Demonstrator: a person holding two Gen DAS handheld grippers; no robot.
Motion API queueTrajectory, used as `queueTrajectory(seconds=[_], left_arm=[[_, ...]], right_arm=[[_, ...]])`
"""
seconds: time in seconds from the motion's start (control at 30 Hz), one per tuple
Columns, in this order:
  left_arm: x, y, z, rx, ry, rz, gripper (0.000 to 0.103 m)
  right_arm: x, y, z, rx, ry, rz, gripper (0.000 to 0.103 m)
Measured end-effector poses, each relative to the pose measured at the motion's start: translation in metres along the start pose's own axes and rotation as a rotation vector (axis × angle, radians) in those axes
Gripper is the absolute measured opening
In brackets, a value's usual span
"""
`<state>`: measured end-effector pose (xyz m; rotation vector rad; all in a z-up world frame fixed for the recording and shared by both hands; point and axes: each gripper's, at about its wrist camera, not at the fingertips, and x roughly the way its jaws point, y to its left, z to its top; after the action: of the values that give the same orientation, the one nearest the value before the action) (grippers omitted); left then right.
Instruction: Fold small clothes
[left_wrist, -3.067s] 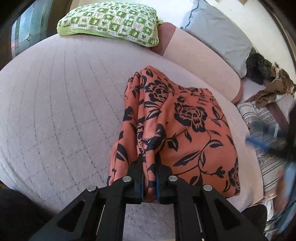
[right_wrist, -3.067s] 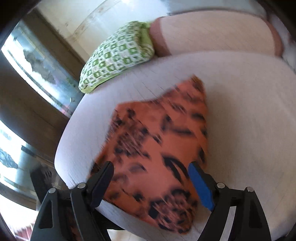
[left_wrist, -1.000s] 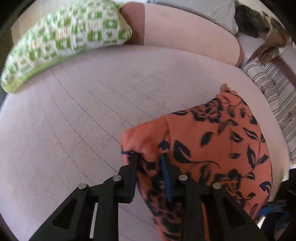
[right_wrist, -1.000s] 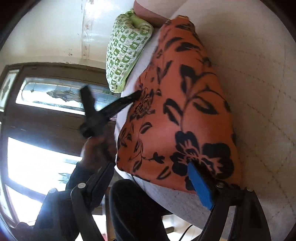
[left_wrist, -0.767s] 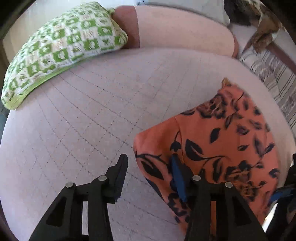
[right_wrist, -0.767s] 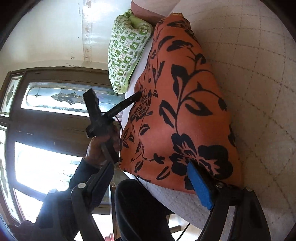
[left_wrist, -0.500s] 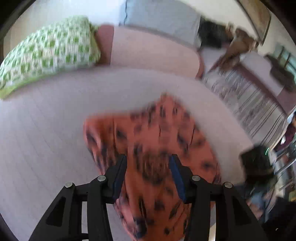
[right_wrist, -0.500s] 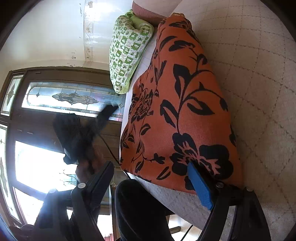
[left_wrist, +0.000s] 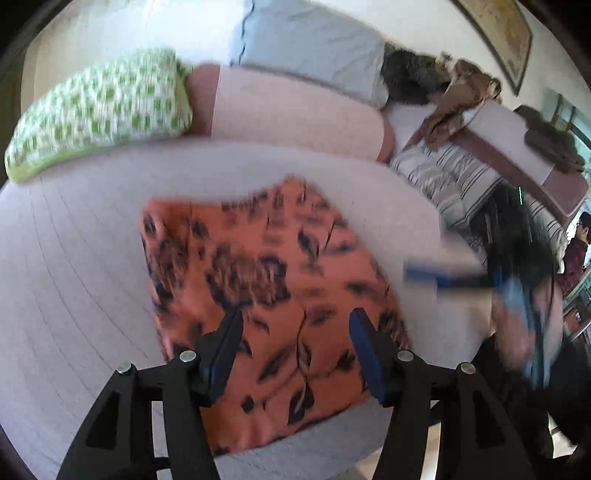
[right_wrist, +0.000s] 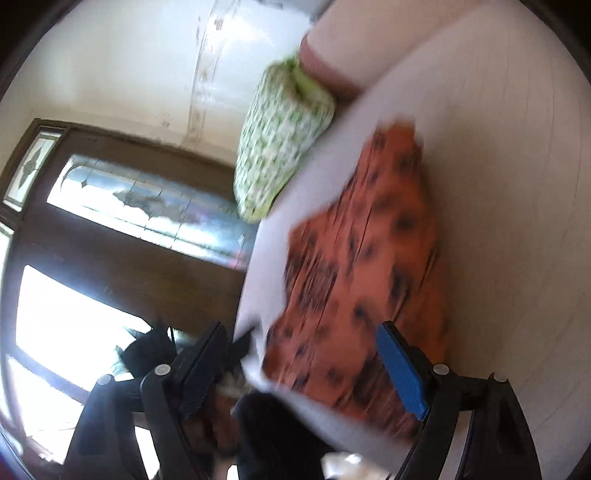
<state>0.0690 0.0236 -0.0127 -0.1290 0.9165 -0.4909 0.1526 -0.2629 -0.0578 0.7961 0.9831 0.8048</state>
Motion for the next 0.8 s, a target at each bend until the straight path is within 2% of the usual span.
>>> queueTrajectory(seconds=[0.1,0.13,0.2,0.27,0.37,0.4,0.43,0.47,0.5,0.57,0.63,0.67,0.77,0.8], left_arm=[[0.034,0.009,-0.02,-0.016,0.09,0.034,0.059],[0.036,0.01,-0.024,-0.014,0.082,0.029,0.059],[0.035,0.011,-0.026,-0.008,0.071,0.022,0.059],[0.035,0.012,-0.027,-0.014,0.072,0.011,0.059],[0.036,0.016,-0.032,-0.019,0.068,-0.011,0.059],[0.035,0.017,-0.033,-0.023,0.065,-0.018,0.059],[0.037,0.018,-0.032,-0.028,0.065,-0.025,0.059],[0.036,0.02,-0.032,-0.036,0.062,-0.036,0.059],[0.035,0.02,-0.033,-0.042,0.059,-0.044,0.059],[0.035,0.022,-0.034,-0.046,0.056,-0.051,0.059],[0.034,0.023,-0.036,-0.039,0.058,-0.047,0.059],[0.032,0.022,-0.036,-0.038,0.058,-0.044,0.059],[0.033,0.024,-0.038,-0.043,0.053,-0.046,0.059],[0.033,0.024,-0.038,-0.047,0.052,-0.047,0.059]], right_arm=[[0.018,-0.029,0.05,0.034,0.001,-0.086,0.09],[0.032,-0.048,0.067,0.096,0.027,-0.089,0.09],[0.054,-0.077,0.084,0.202,0.081,-0.025,0.09],[0.073,-0.101,0.095,0.297,0.084,0.004,0.09],[0.092,-0.106,0.104,0.322,0.12,0.062,0.089],[0.096,-0.098,0.107,0.274,0.142,0.06,0.076],[0.098,-0.092,0.108,0.236,0.154,0.018,0.05],[0.096,-0.087,0.107,0.215,0.143,-0.029,0.039],[0.092,-0.086,0.107,0.217,0.116,-0.036,0.032],[0.089,-0.094,0.099,0.242,0.06,-0.083,0.029],[0.1,-0.116,0.09,0.311,0.078,-0.133,0.027],[0.096,-0.115,0.09,0.313,0.06,-0.104,0.027],[0.081,-0.099,0.088,0.32,0.016,-0.028,0.044],[0.073,-0.095,0.084,0.323,0.003,-0.023,0.074]])
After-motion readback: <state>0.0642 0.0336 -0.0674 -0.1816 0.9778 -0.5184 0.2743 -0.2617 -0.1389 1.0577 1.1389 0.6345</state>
